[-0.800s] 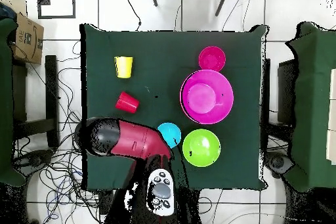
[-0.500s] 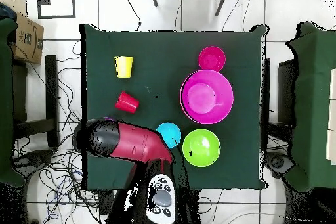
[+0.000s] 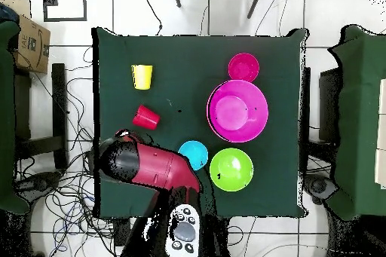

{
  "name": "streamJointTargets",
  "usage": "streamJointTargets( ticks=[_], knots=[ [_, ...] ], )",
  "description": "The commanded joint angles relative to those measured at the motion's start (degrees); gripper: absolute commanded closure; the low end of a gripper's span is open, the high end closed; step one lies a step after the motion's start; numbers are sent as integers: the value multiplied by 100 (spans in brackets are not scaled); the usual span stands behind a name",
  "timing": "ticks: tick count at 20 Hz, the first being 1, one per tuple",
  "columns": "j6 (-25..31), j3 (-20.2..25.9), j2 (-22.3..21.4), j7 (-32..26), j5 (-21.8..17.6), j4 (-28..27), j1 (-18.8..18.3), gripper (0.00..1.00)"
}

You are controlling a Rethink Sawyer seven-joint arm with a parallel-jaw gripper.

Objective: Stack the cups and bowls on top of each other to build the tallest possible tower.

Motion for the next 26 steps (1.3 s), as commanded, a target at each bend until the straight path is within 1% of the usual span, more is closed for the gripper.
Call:
streamJointTargets(
  ticks=[1, 5, 13, 16, 26],
  knots=[
    [-748, -135, 530, 1359, 16, 138, 270, 0],
    [-943, -105, 598, 1430, 79, 179, 274, 0],
    [-890, 223, 375, 1621, 194, 342, 163, 0],
    [-995, 375, 359, 1714, 226, 407, 95, 0],
    [-1104, 514, 356, 1907, 282, 427, 89, 0]
  ],
)
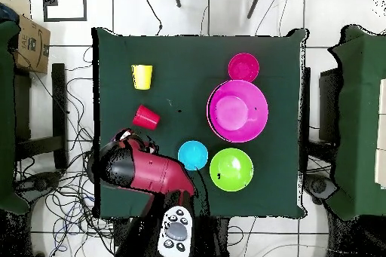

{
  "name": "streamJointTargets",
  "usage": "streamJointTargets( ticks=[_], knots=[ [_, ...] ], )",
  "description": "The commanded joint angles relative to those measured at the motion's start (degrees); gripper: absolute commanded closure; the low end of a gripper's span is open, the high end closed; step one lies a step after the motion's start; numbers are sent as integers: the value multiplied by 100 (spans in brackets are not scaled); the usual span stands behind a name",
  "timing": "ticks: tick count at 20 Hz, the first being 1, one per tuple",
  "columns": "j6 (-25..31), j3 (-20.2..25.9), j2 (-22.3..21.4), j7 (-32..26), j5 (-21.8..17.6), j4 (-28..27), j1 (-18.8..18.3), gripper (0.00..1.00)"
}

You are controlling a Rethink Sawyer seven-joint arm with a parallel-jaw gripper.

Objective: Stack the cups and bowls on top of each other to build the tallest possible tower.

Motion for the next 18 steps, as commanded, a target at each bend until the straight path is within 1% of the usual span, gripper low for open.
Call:
streamJointTargets(
  ticks=[1, 18],
  knots=[
    [-328, 606, 208, 1192, 256, 268, -94, 0],
    [-724, 577, 590, 1442, 455, 37, 161, 0]
  ],
)
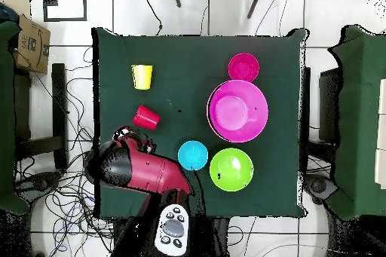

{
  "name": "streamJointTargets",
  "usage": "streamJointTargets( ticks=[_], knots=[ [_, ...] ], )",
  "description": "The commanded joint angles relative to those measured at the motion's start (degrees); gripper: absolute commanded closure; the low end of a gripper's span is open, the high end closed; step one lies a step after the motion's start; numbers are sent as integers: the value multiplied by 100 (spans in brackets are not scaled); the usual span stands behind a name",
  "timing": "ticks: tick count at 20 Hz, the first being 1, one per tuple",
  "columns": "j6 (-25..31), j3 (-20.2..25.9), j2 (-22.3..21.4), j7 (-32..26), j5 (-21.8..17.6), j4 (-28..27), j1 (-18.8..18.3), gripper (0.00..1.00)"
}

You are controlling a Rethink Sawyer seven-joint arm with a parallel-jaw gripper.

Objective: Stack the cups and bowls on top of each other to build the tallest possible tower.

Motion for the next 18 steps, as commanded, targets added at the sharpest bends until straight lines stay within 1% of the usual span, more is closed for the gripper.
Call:
streamJointTargets(
  ticks=[1, 11, 18],
  knots=[
    [-398, 509, 514, 1253, 265, -2, 112, 0],
    [-447, 400, 692, 1396, 356, -192, 306, 0],
    [-490, 313, 823, 1483, 496, -311, 501, 0]
  ],
)
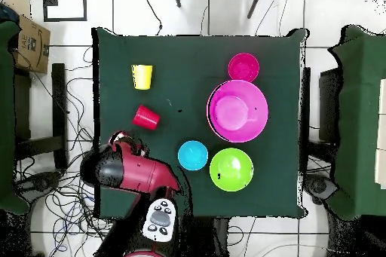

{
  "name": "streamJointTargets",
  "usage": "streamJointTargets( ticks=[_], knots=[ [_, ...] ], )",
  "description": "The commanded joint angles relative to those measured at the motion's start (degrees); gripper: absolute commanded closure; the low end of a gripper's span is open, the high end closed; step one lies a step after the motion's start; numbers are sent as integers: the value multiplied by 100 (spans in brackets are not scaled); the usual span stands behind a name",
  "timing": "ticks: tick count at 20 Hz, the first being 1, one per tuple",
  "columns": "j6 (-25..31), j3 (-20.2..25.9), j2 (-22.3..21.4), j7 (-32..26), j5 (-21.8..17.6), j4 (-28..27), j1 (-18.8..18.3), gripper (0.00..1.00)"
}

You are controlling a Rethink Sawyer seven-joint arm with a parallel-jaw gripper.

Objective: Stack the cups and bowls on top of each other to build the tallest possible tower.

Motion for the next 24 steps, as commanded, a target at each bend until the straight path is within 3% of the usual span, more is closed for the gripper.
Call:
streamJointTargets(
  ticks=[1, 11, 20, 24],
  knots=[
    [-249, 320, 400, 1190, 307, -300, 200, 0],
    [-432, 307, 498, 1193, 353, -348, 258, 0],
    [-839, 83, 901, 1237, 450, -498, 444, 0],
    [-749, -30, 944, 1105, 478, -534, 528, 0]
  ],
)
